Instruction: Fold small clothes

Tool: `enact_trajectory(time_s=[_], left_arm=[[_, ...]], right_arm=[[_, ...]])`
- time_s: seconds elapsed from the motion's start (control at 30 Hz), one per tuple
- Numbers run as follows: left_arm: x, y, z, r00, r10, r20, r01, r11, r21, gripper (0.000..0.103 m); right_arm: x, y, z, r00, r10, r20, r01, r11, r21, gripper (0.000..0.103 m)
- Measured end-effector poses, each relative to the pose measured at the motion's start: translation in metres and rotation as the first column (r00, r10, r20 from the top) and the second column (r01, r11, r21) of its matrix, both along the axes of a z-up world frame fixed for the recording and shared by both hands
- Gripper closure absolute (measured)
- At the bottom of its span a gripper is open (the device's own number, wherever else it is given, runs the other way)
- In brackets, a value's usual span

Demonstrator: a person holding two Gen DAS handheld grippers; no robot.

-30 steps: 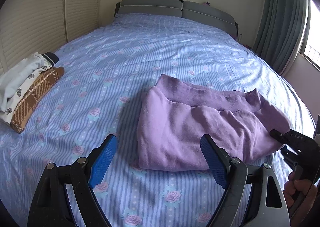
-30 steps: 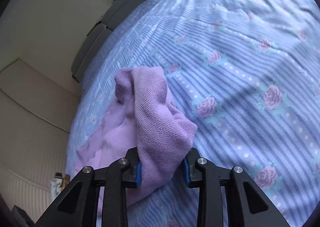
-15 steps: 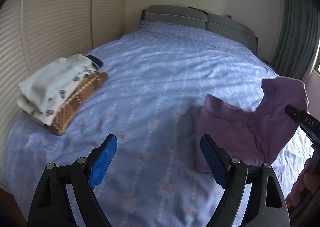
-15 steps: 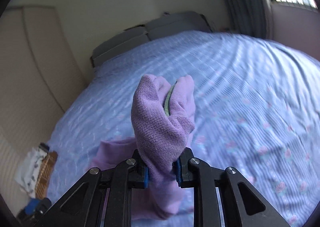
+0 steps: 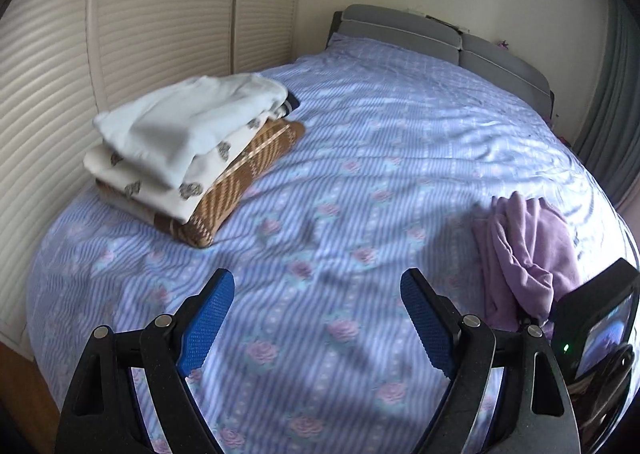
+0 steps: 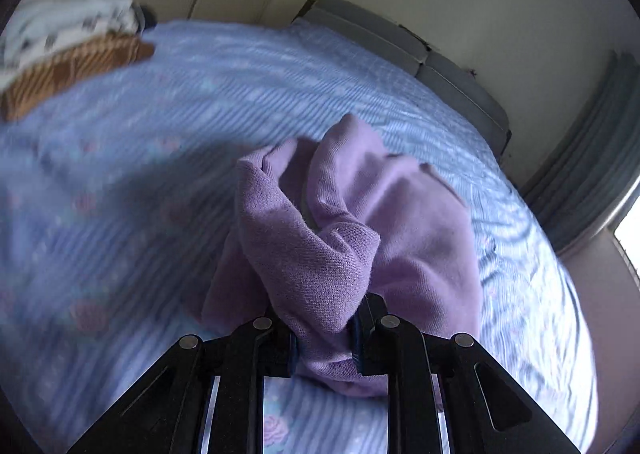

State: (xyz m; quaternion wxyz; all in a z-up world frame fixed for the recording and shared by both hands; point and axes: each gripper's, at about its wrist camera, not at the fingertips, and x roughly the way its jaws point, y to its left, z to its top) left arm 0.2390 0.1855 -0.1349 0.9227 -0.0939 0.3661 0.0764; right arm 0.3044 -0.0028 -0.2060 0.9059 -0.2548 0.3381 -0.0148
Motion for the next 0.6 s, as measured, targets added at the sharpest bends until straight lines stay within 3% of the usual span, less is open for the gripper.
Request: enact_trajectory(time_s=[0.1,0.23,0.47,0.53,0.6], left_arm=[[0.000,0.004,-0.004,1.000,-0.002,-0.007,0.002,1.000,-0.011,0.018],[0.002,0.001,-0.003,1.000,-0.022,-0.005,0.022,1.000,-0.022,0.018],[0.016,-0.023,0.007,0.994,-0.106,0.009,0.106,0.993,-0.046,0.018],[0.021,-0.036,0.010,0.989,-0.146,0.012,0.146,0.988,-0.052,0.018],[0.025,-0.049,0.014,0.984,-0.176,0.015,0.177,0.983,-0.048,0.018]], right_arm=[[-0.003,0.008,-0.007,1.000,0.015,0.011,-0.014,0.998,-0.062,0.079],[-0.005,0.003,0.004,1.000,0.008,0.014,-0.008,1.000,-0.030,0.075],[-0.028,-0.018,0.030,0.999,0.039,0.021,-0.041,0.988,0.149,0.055],[-0.039,-0.030,0.037,0.999,0.036,0.032,-0.041,0.979,0.201,0.042],[-0.046,-0.046,0.042,0.999,0.026,0.029,-0.033,0.960,0.279,0.042]])
